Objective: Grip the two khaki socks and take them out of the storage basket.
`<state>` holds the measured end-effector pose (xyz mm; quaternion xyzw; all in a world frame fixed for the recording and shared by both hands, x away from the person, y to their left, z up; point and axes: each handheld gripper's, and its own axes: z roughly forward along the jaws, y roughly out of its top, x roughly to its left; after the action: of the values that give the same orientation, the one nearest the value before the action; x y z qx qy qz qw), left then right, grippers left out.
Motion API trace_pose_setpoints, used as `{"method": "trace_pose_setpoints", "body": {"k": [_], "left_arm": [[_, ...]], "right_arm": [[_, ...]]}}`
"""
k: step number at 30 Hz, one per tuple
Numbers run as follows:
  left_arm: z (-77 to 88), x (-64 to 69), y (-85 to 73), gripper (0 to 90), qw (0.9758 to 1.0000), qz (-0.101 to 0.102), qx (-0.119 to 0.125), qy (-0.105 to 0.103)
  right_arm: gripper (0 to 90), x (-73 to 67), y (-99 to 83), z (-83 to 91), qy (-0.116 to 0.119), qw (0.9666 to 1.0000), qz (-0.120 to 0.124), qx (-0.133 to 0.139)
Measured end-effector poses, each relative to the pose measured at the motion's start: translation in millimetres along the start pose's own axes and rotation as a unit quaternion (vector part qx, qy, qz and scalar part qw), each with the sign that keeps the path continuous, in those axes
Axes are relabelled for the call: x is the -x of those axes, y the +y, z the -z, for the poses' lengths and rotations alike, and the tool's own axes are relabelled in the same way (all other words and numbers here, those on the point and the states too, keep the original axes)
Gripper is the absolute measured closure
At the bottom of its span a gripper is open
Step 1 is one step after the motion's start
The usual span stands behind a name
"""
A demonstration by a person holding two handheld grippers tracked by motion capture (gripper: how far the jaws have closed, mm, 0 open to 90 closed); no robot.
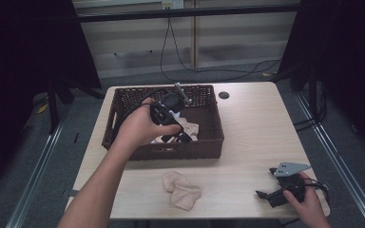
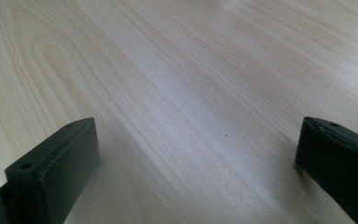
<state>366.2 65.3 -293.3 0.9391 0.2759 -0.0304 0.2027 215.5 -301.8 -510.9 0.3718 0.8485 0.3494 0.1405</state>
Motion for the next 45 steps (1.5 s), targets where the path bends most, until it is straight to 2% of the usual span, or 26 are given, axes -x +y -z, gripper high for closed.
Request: {"method": "trace_pose_setpoints", "body": {"k": [5, 8, 13, 18, 24, 26, 29, 34, 37, 38, 39, 40, 41, 43, 44, 45], "left_arm": [[-24.6, -31.7, -0.9, 16.1, 0.9985, 0.046, 0.007, 0.029], [-41.6, -45.2, -1.0, 16.1, 0.9971, 0.065, 0.006, 0.039], [-66.5, -63.2, 0.0, 16.0, 0.996, 0.072, 0.007, 0.054], [-87.1, -80.6, 0.5, 15.7, 0.9939, 0.091, 0.001, 0.061], [-103.5, -100.1, 1.0, 15.8, 0.9904, 0.119, -0.002, 0.07], [-108.9, -105.6, 1.0, 15.7, 0.99, 0.122, -0.007, 0.07], [-118.0, -111.8, 1.7, 15.7, 0.9896, 0.127, -0.007, 0.068], [-130.7, -120.1, -0.7, 16.3, 0.9865, 0.146, -0.004, 0.074], [-133.7, -124.4, -3.7, 23.9, 0.9861, 0.147, -0.01, 0.077], [-132.9, -124.8, -4.5, 32.6, 0.9851, 0.151, -0.013, 0.082], [-131.2, -125.8, -4.8, 37.7, 0.9851, 0.15, -0.011, 0.083], [-128.8, -126.0, -5.5, 44.0, 0.984, 0.158, -0.013, 0.081], [-126.4, -127.3, -6.0, 53.5, 0.9845, 0.158, -0.012, 0.074], [-119.1, -128.6, -6.8, 72.8, 0.9834, 0.169, -0.014, 0.065], [-115.8, -128.8, -7.3, 80.5, 0.9825, 0.175, -0.022, 0.061], [-112.9, -129.0, -7.2, 86.8, 0.983, 0.172, -0.031, 0.056]], "right_arm": [[0.0, -0.1, 0.0, 0.0, 0.0, 1.0, -0.001, 0.0], [0.0, -0.2, 0.0, 0.0, 0.0, 1.0, -0.002, 0.0], [0.0, -0.2, 0.0, 0.0, 0.0, 1.0, -0.001, 0.0], [0.0, -0.1, 0.0, 0.0, 0.0, 1.0, -0.001, 0.0], [0.0, 0.1, 0.0, -0.1, 0.0, 1.0, 0.0, 0.0], [0.0, 0.1, 0.0, 0.0, 0.001, 1.0, 0.0, 0.0], [0.0, 0.1, 0.0, 0.0, 0.001, 1.0, 0.0, 0.0], [0.0, 0.1, 0.0, 0.0, 0.001, 1.0, 0.0, 0.0], [0.0, 0.2, 0.0, 0.0, 0.001, 1.0, 0.001, 0.0], [0.0, 0.3, -0.1, -0.1, 0.003, 1.0, 0.001, 0.001], [0.0, 0.2, 0.0, 0.0, 0.001, 1.0, 0.001, 0.0], [0.0, 0.2, 0.0, -0.1, 0.002, 1.0, 0.001, 0.001], [0.0, 0.2, 0.0, 0.0, 0.001, 1.0, 0.001, 0.0], [0.0, 0.2, 0.0, 0.0, 0.001, 1.0, 0.001, 0.0], [0.0, 0.3, 0.0, -0.1, 0.002, 1.0, 0.001, 0.0], [0.0, 0.2, 0.0, 0.0, 0.001, 1.0, 0.001, 0.0]]}}
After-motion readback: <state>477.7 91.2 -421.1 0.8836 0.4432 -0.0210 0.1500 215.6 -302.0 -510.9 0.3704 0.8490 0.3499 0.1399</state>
